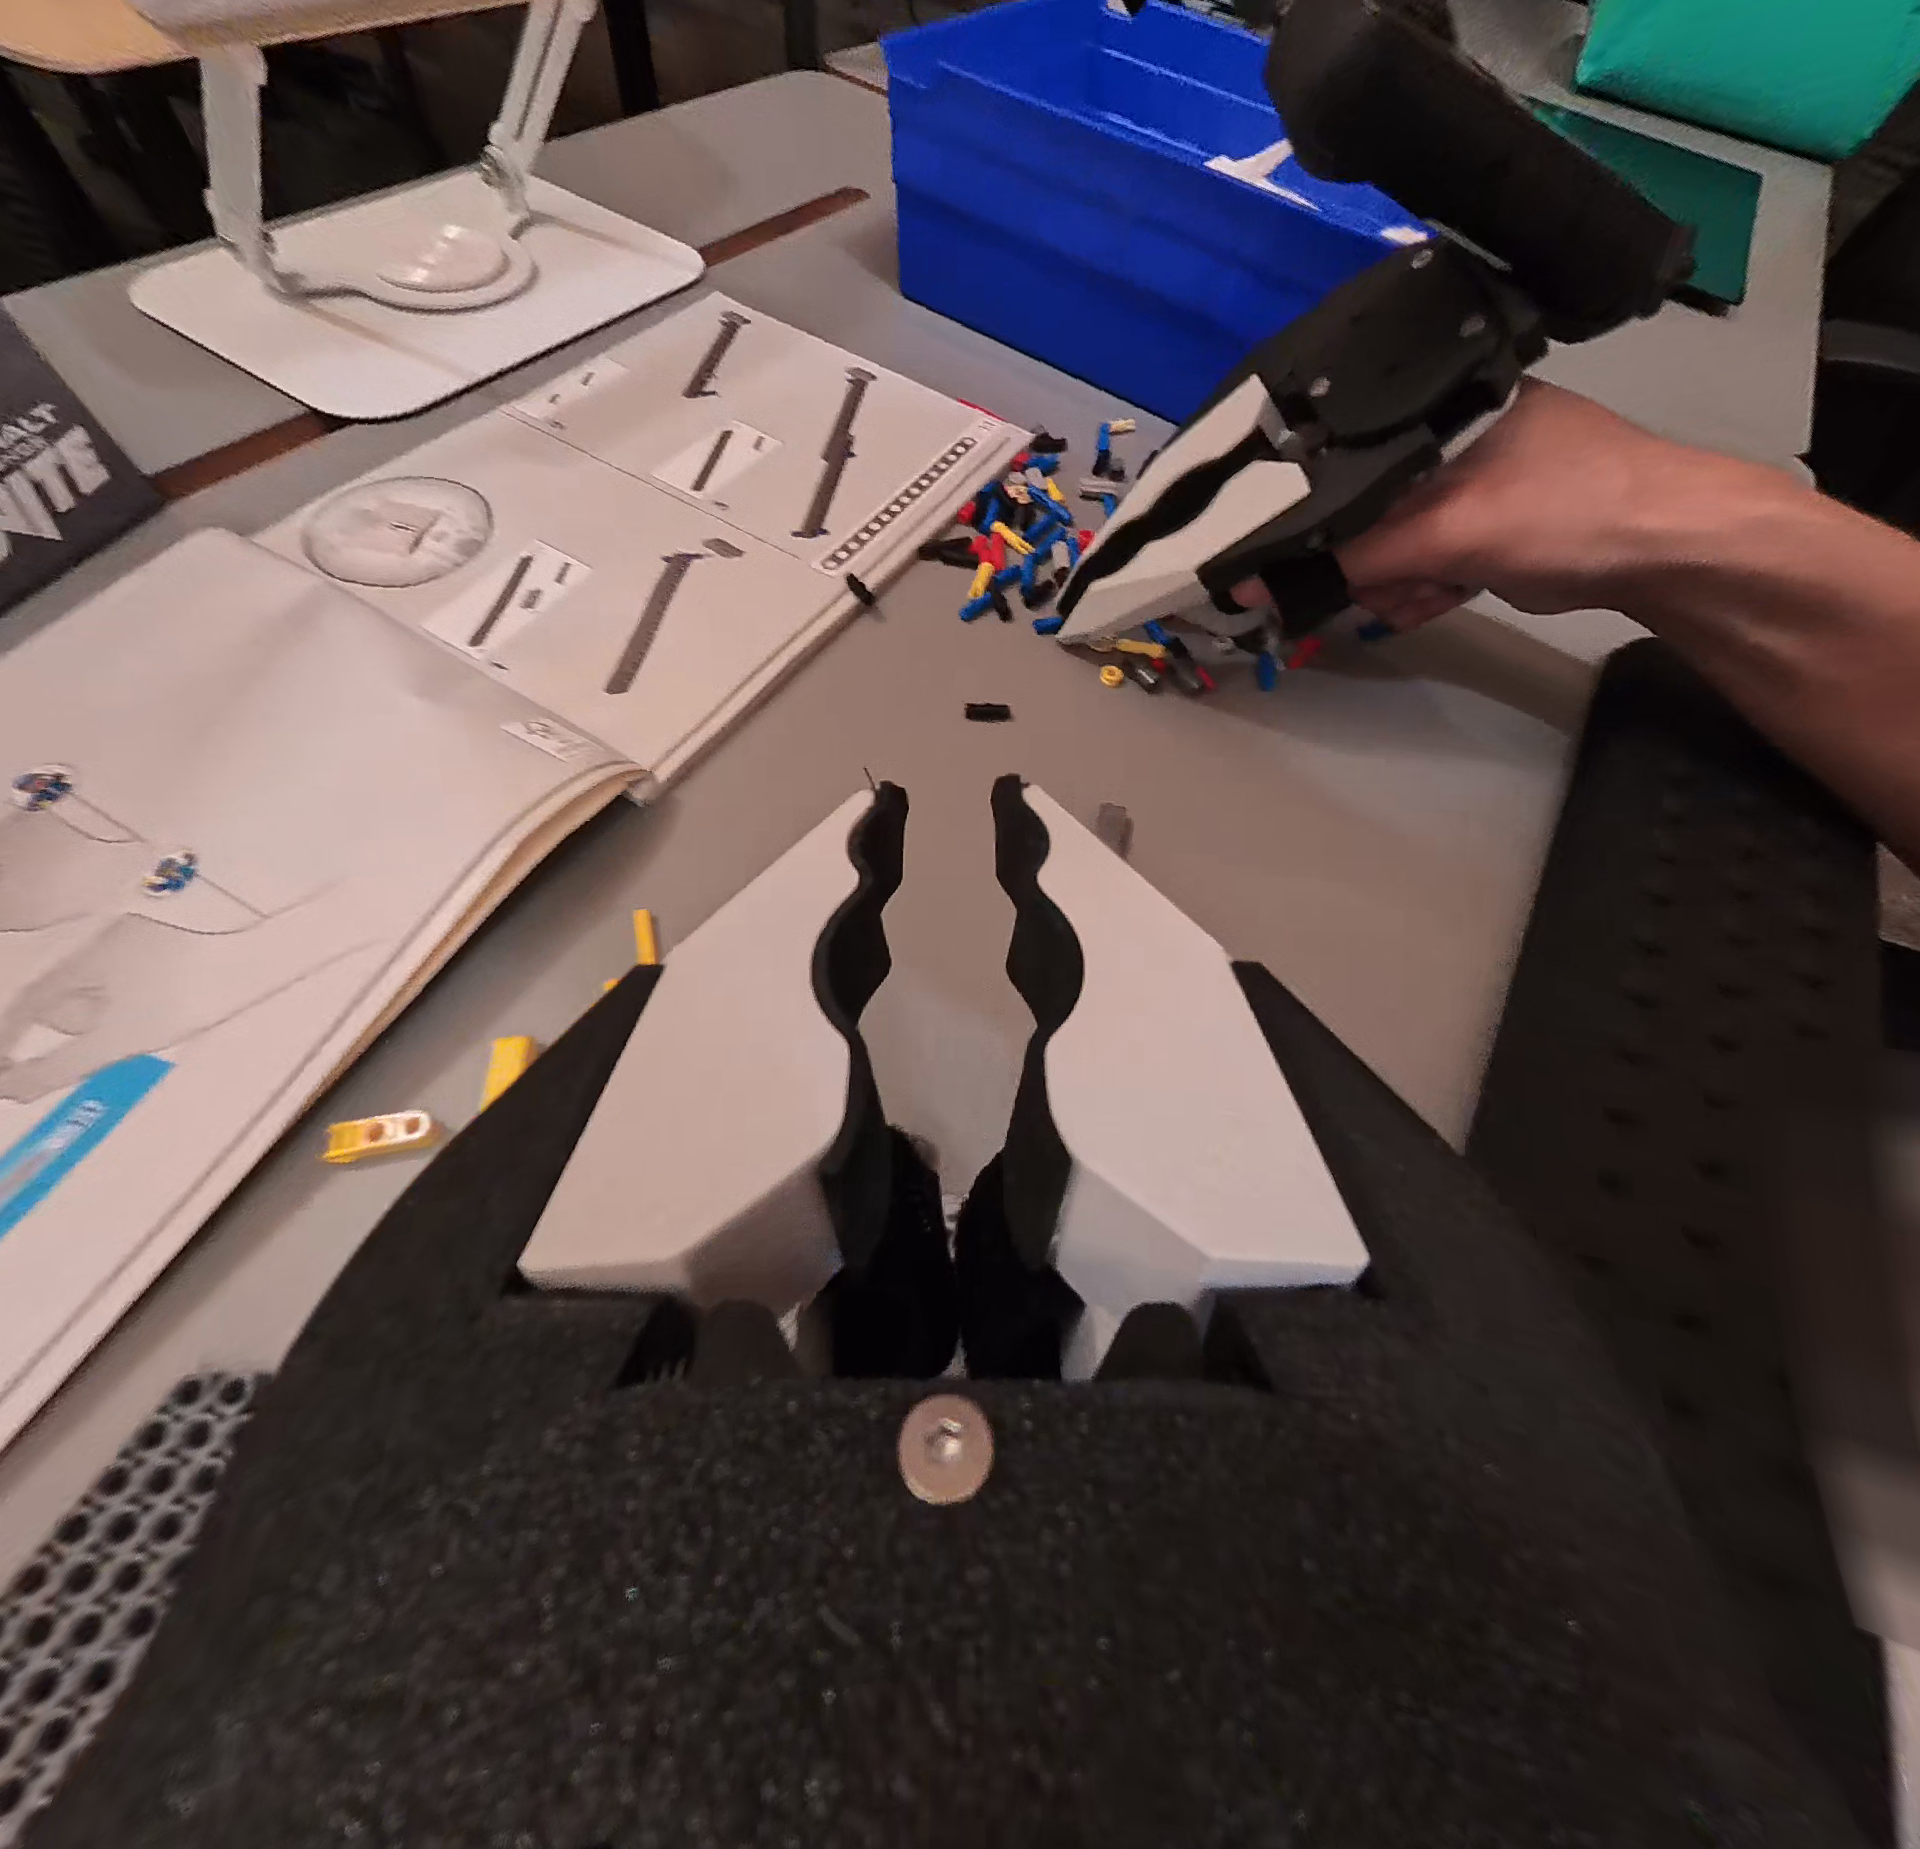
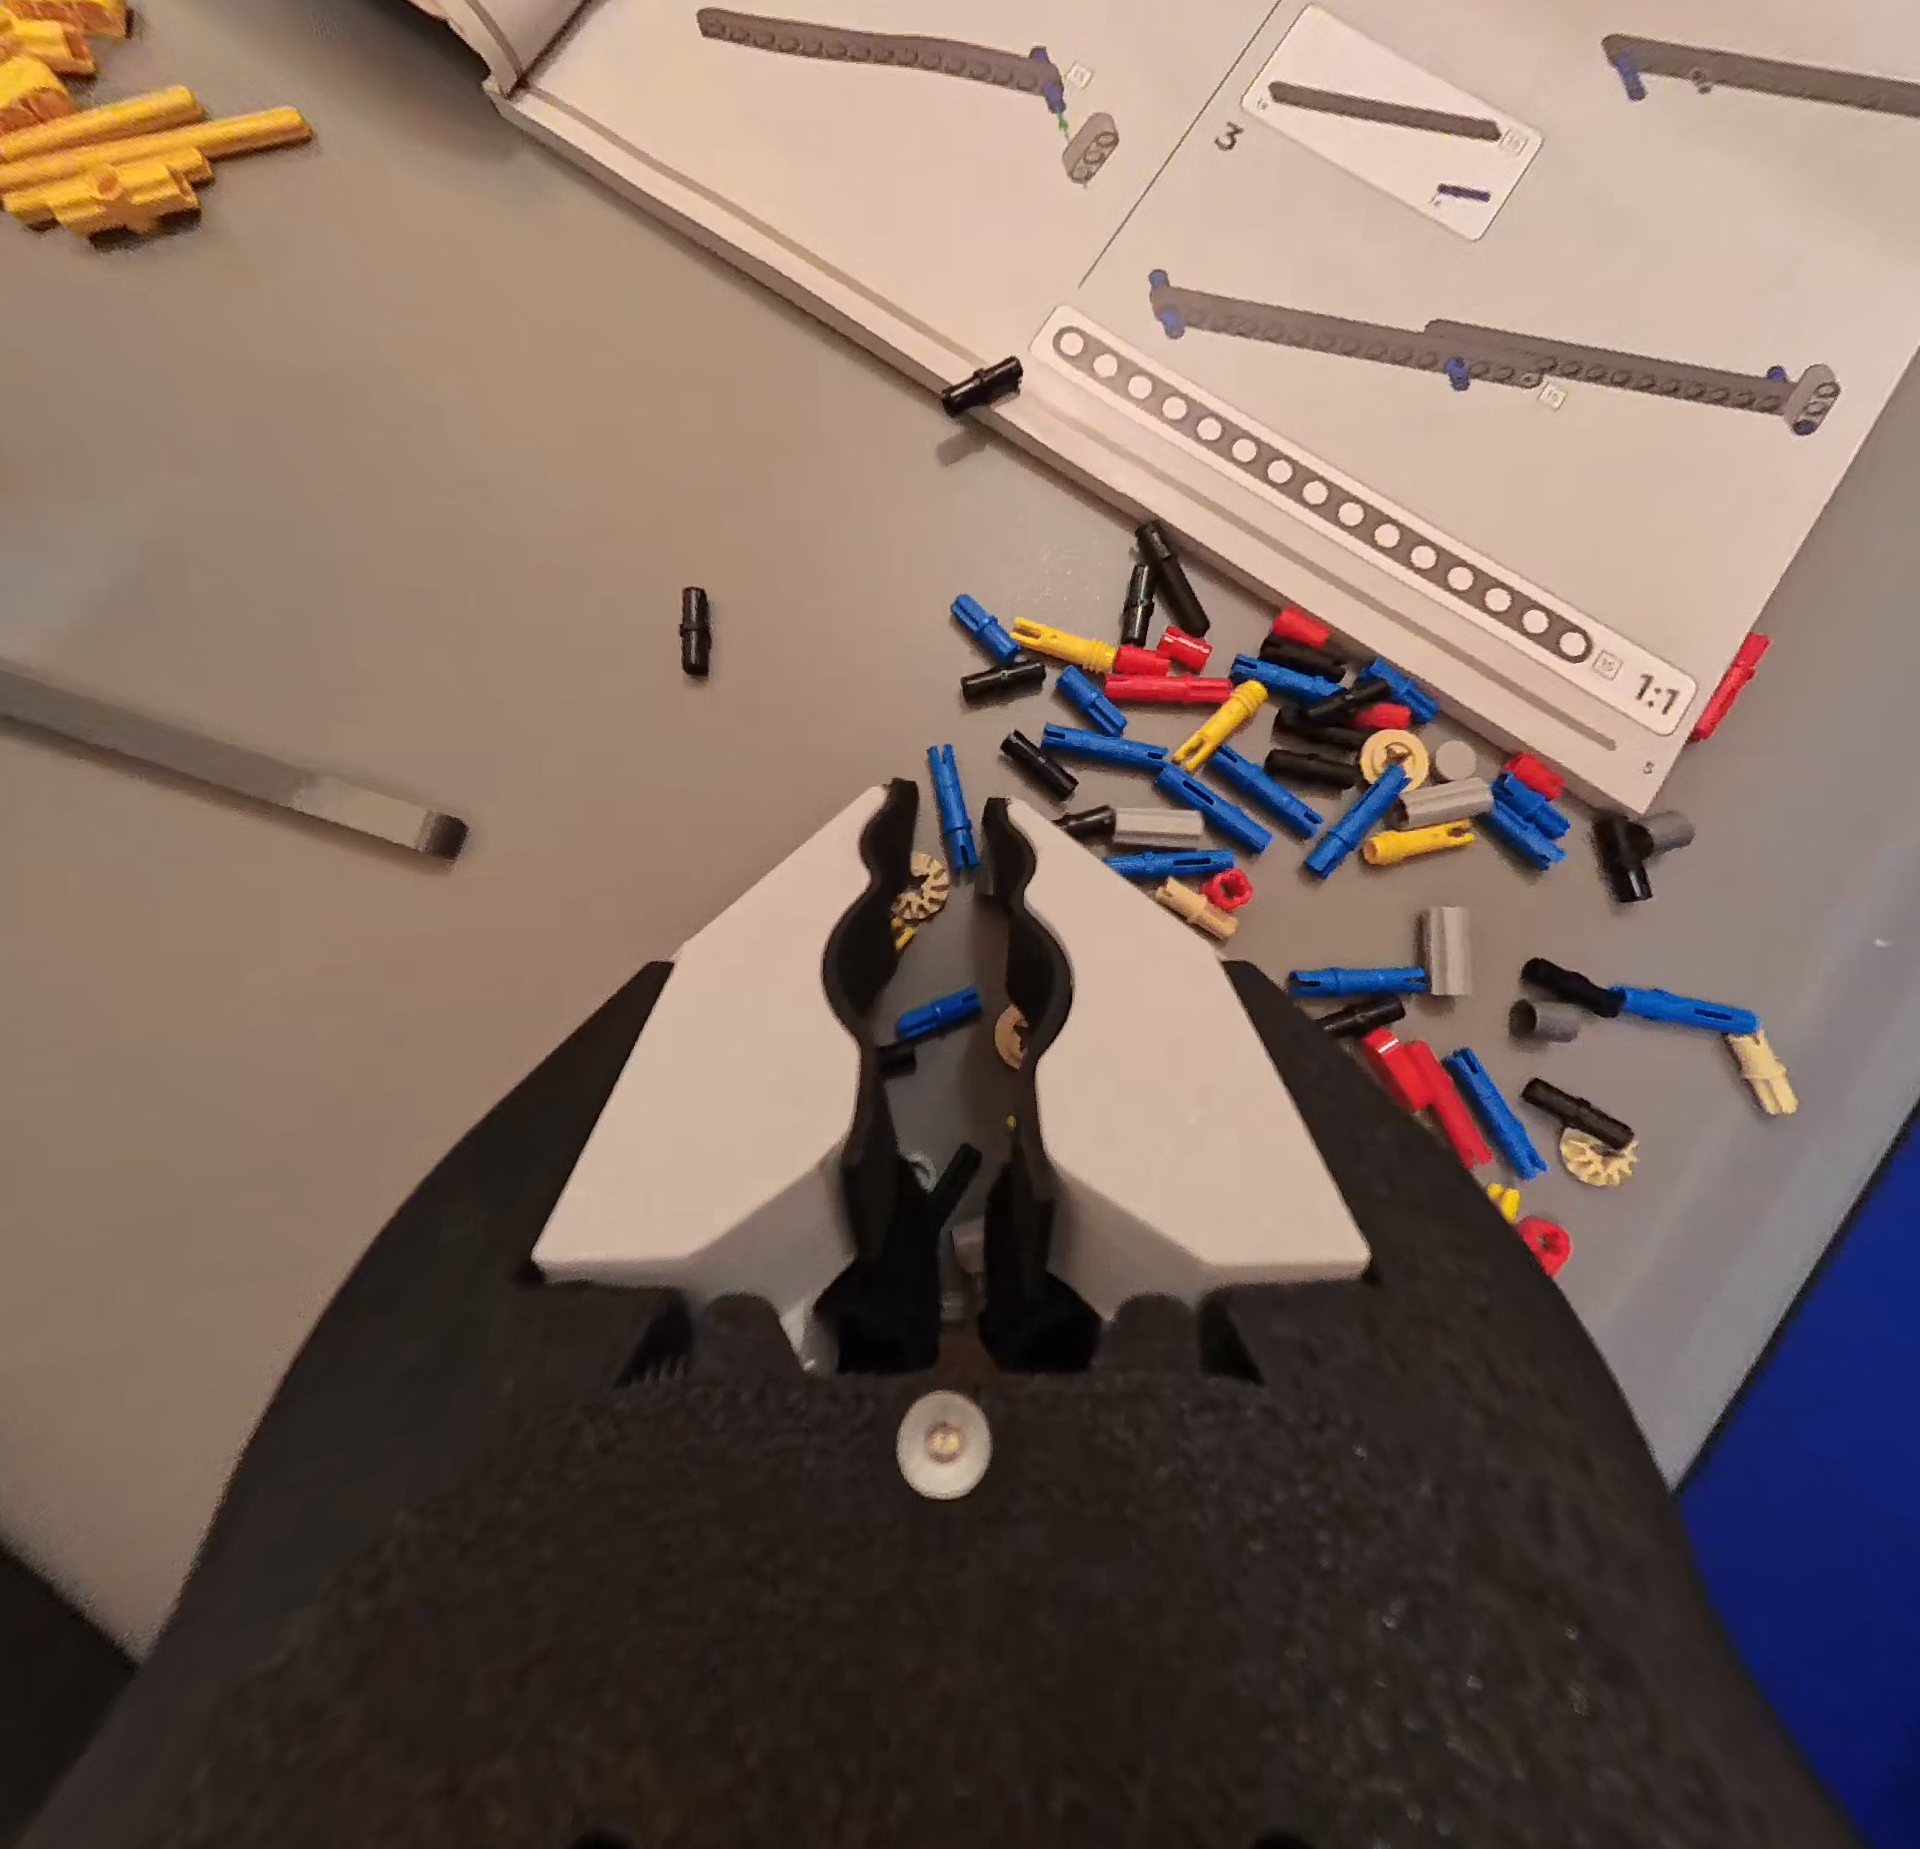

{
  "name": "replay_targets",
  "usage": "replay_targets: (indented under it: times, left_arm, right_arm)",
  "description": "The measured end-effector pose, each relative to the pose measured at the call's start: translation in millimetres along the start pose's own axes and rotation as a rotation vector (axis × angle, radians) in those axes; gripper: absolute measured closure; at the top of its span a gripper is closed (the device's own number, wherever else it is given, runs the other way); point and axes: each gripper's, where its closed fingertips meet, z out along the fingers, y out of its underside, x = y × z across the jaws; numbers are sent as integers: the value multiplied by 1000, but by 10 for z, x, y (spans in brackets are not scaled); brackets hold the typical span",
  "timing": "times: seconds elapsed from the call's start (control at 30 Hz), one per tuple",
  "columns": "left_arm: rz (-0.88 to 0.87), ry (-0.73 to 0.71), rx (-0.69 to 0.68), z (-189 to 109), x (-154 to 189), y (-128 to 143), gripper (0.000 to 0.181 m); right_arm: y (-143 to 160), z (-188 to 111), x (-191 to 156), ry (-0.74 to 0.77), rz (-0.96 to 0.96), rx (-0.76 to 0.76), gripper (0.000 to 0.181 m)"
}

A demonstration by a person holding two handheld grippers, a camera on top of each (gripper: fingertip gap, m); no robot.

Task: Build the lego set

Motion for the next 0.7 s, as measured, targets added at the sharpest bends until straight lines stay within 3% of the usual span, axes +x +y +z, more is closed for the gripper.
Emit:
replay_targets:
  times: [0.1,0.37,0.47,0.57,0.7]
  left_arm:
    - [2,-15,-10,13,-159,-22,165]
    - [-7,-75,-51,82,-424,54,165]
    - [-7,-118,-73,82,-535,111,165]
    - [-9,-150,-96,72,-643,149,165]
    - [-27,-207,-145,4,-843,211,163]
  right_arm:
    - [1,5,6,32,-47,-10,178]
    - [-167,-138,-92,12,-62,61,178]
    - [-263,-351,-500,-121,-104,132,178]
    - [-75,-407,-912,-222,-112,89,178]
    - [146,-341,-1121,-184,-137,31,178]
